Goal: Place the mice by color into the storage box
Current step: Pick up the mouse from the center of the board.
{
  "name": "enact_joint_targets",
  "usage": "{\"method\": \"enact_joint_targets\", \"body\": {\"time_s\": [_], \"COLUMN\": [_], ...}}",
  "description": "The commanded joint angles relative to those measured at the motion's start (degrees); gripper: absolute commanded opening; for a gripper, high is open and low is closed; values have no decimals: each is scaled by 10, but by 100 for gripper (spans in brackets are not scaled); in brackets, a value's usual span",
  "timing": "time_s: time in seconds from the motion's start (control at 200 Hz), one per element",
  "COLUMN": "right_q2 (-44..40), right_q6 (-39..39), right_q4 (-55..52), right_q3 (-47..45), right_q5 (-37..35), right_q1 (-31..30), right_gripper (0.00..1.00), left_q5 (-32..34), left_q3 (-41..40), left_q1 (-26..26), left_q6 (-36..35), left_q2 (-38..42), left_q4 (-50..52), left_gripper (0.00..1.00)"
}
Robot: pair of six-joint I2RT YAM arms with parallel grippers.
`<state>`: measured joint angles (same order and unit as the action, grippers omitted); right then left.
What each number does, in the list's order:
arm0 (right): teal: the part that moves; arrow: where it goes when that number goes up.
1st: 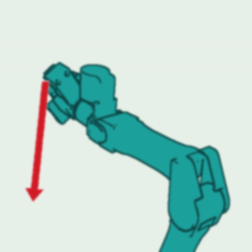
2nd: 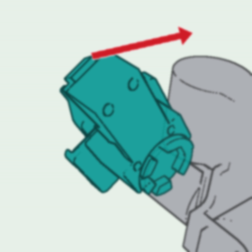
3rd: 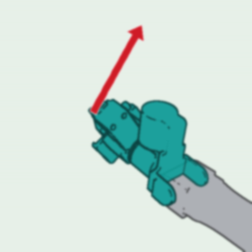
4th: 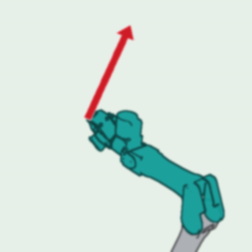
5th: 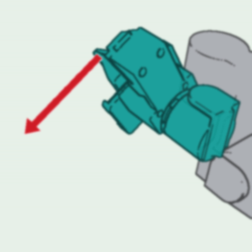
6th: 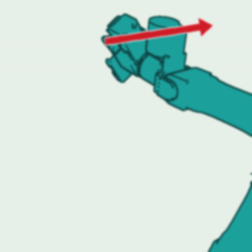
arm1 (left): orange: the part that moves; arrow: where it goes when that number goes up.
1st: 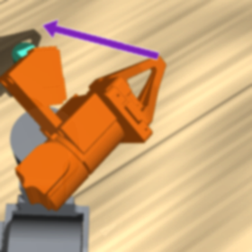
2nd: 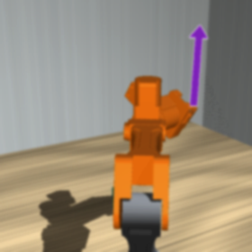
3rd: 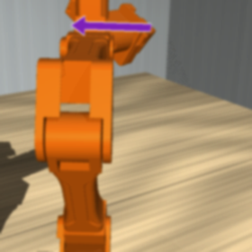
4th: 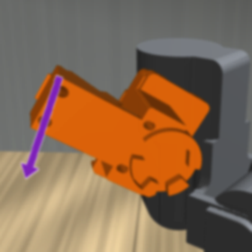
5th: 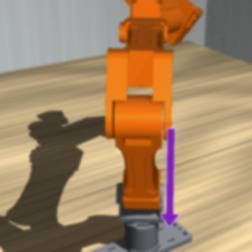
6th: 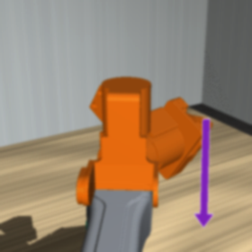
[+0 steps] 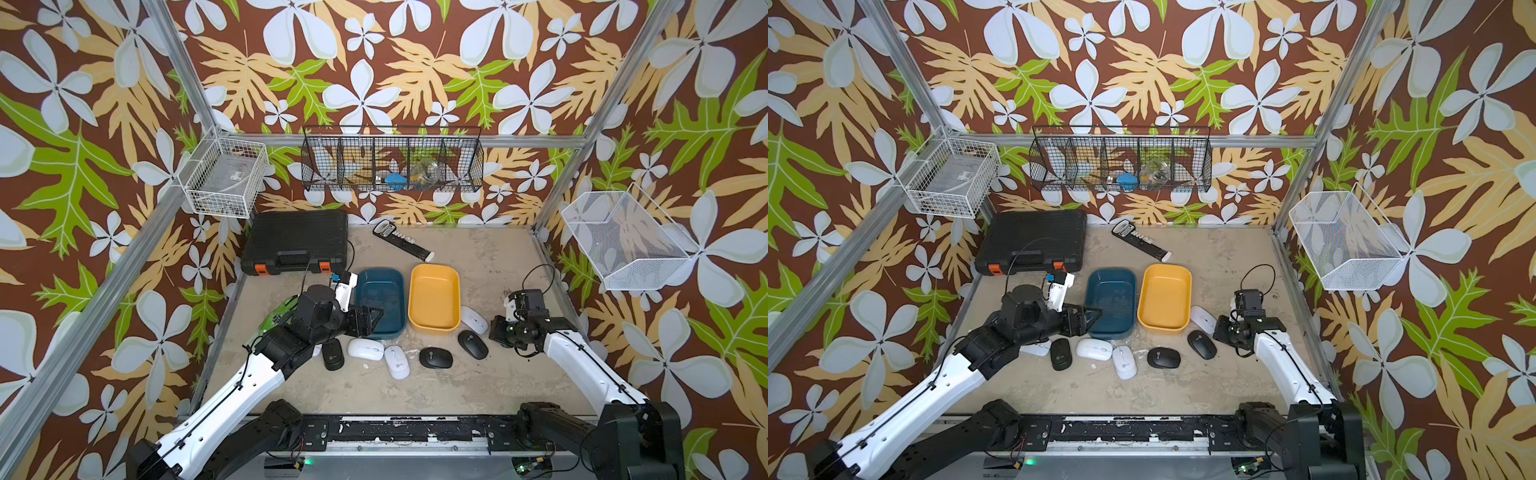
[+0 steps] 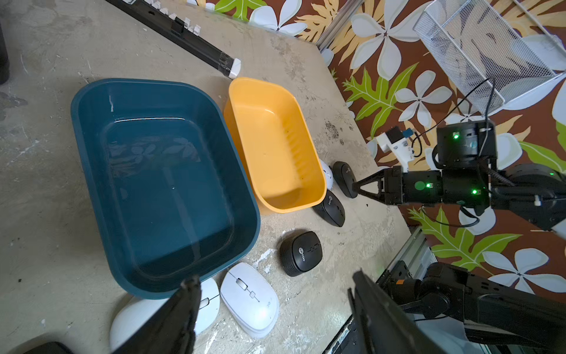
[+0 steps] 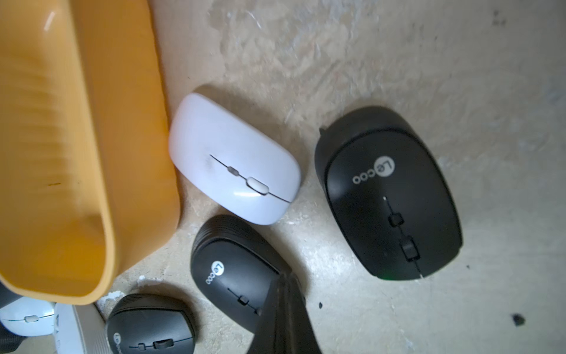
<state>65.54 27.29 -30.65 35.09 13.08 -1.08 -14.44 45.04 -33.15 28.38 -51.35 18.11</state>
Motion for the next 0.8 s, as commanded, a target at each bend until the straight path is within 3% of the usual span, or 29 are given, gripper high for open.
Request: {"method": "enact_joint_targets", "body": {"time_s": [0.0, 0.425, 0.796], "right_q2": [1, 46, 161], "right_q6": [51, 99, 57], "right_q4": [28, 98, 152], "right_q3": [-31, -50, 6], "right_q5": [-30, -125, -125], "right_q1": [0, 12, 111], "right_gripper": [0, 0, 0], "left_q5": [-6, -8, 1], "left_q3": [-3, -9, -11], "left_q1": [-1, 0, 0], "left_q6": [-10, -10, -19], "left_q2": [5, 1, 10], "left_q4": [-6, -14, -1], "left_gripper": [80, 80, 80]}}
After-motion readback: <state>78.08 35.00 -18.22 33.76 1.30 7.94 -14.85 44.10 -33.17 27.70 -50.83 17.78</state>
